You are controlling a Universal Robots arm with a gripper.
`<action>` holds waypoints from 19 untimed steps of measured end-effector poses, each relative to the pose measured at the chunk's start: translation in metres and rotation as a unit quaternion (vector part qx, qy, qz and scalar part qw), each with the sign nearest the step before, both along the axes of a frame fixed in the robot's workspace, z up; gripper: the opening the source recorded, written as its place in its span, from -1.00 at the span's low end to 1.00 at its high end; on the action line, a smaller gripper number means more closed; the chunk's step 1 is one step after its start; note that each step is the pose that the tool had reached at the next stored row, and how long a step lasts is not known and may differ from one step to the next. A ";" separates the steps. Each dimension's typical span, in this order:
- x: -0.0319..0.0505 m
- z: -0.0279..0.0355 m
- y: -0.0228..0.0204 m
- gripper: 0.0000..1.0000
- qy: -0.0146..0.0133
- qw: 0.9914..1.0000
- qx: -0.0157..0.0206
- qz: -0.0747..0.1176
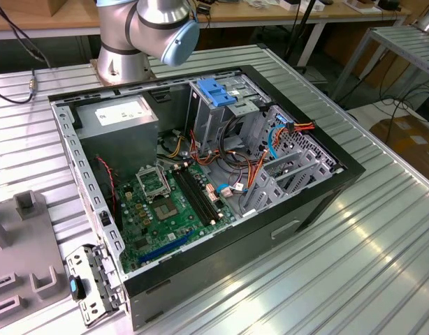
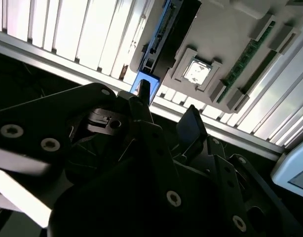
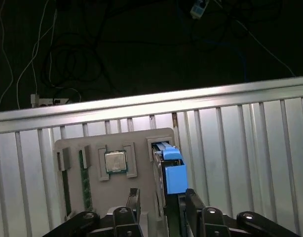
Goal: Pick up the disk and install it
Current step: 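Pick up the disk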
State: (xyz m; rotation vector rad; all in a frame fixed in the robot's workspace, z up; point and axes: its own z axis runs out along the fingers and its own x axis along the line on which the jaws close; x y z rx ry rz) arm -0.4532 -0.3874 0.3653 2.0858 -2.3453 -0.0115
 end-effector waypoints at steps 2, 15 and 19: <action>-0.0002 -0.0019 0.0003 0.00 0.000 1.000 0.000 0.006; -0.0060 -0.0173 0.0024 0.26 0.000 1.000 0.000 0.016; -0.0070 -0.0226 0.0036 0.26 0.000 1.000 0.000 0.017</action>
